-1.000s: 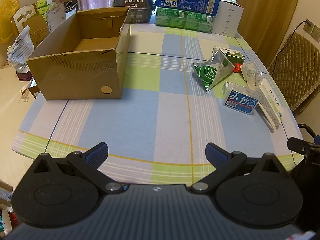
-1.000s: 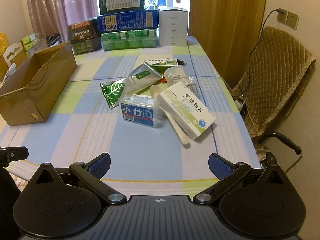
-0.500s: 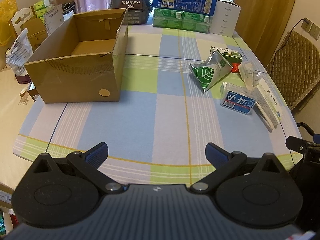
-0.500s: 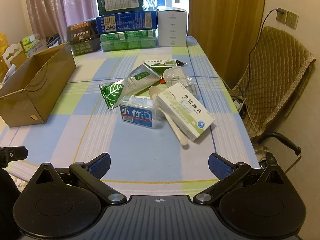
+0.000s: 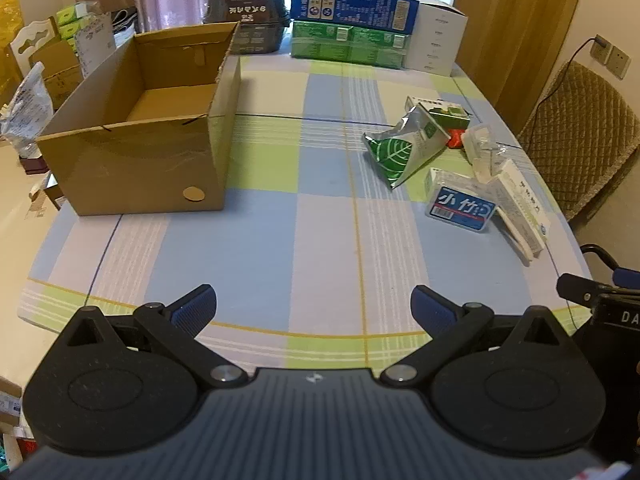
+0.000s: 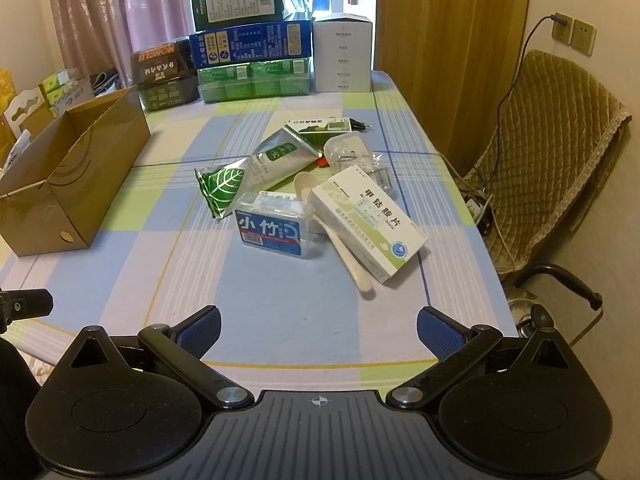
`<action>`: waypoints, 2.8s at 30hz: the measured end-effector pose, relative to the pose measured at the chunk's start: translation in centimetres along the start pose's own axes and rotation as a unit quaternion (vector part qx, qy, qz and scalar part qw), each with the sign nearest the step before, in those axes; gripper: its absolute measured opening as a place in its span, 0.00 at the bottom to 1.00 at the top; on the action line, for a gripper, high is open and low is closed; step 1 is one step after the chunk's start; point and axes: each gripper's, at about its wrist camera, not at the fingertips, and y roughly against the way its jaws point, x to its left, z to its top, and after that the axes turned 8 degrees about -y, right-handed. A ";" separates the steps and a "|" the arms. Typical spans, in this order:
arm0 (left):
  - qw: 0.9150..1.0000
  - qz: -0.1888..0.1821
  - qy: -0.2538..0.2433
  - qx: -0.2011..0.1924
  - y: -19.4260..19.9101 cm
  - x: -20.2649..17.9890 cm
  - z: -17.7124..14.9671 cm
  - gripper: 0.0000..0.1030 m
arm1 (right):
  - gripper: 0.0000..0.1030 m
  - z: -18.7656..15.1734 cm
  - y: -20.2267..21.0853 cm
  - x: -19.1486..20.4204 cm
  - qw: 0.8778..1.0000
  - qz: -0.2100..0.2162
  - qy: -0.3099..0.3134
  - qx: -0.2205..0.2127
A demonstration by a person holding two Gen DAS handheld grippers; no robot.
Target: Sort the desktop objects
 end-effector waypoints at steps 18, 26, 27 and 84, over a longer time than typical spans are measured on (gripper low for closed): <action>0.998 -0.051 -0.020 -0.016 -0.5 -1.4 0.0 0.99 | 0.98 0.2 -0.1 -1.1 1.000 0.003 -0.009 -0.015; 0.990 -0.098 -0.085 -0.055 -1.4 -2.9 2.0 0.99 | 0.98 1.4 0.3 -2.3 0.998 0.038 0.026 -0.052; 0.988 -0.102 -0.097 -0.060 -1.6 -3.1 2.4 0.99 | 0.98 1.9 0.2 -2.4 0.997 0.043 0.046 -0.048; 0.966 -0.103 -0.231 -0.050 -15.9 -11.4 6.9 0.81 | 0.66 9.5 -15.7 -7.0 0.951 0.120 0.271 0.092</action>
